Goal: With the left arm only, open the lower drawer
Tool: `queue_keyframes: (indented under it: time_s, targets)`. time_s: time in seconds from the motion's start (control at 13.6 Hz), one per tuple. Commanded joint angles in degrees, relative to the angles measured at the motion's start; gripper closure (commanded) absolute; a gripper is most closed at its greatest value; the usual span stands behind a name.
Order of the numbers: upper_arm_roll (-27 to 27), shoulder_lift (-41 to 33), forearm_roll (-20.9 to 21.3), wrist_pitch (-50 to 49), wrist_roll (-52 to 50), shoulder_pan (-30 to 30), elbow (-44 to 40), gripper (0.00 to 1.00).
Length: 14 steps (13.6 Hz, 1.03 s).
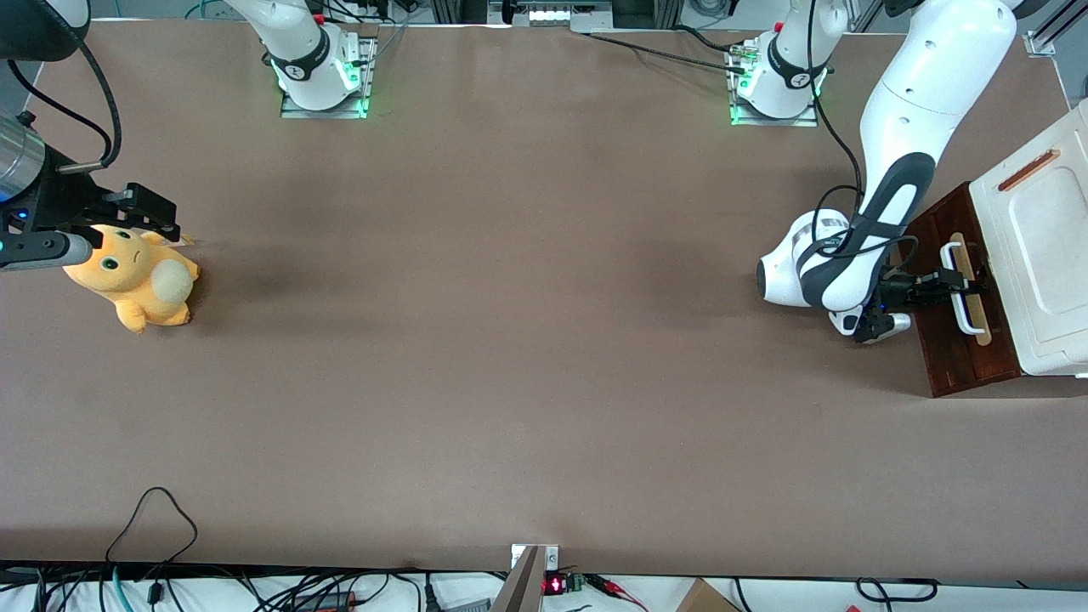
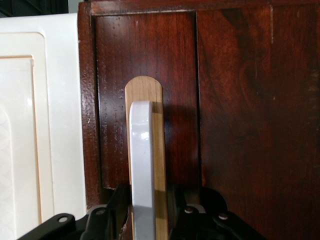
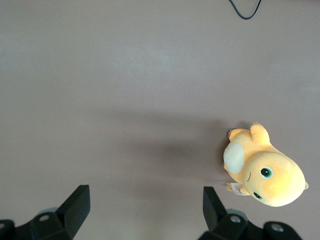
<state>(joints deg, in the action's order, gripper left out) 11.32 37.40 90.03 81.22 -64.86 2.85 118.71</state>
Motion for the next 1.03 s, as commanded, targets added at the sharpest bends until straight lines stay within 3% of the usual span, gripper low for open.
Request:
queue_keyframes:
  time_s: [0.0,0.44,0.95]
  targets:
    - [0.72,1.01,0.59,-1.94,-2.19,-0.47,-0.50,0.54]
    - [0.81,1.01,0.68,-2.12,-2.29,-0.04,-0.50,0.55]
    - [0.81,1.10,0.68,-2.12,-2.38,0.23,-0.41,0.65]
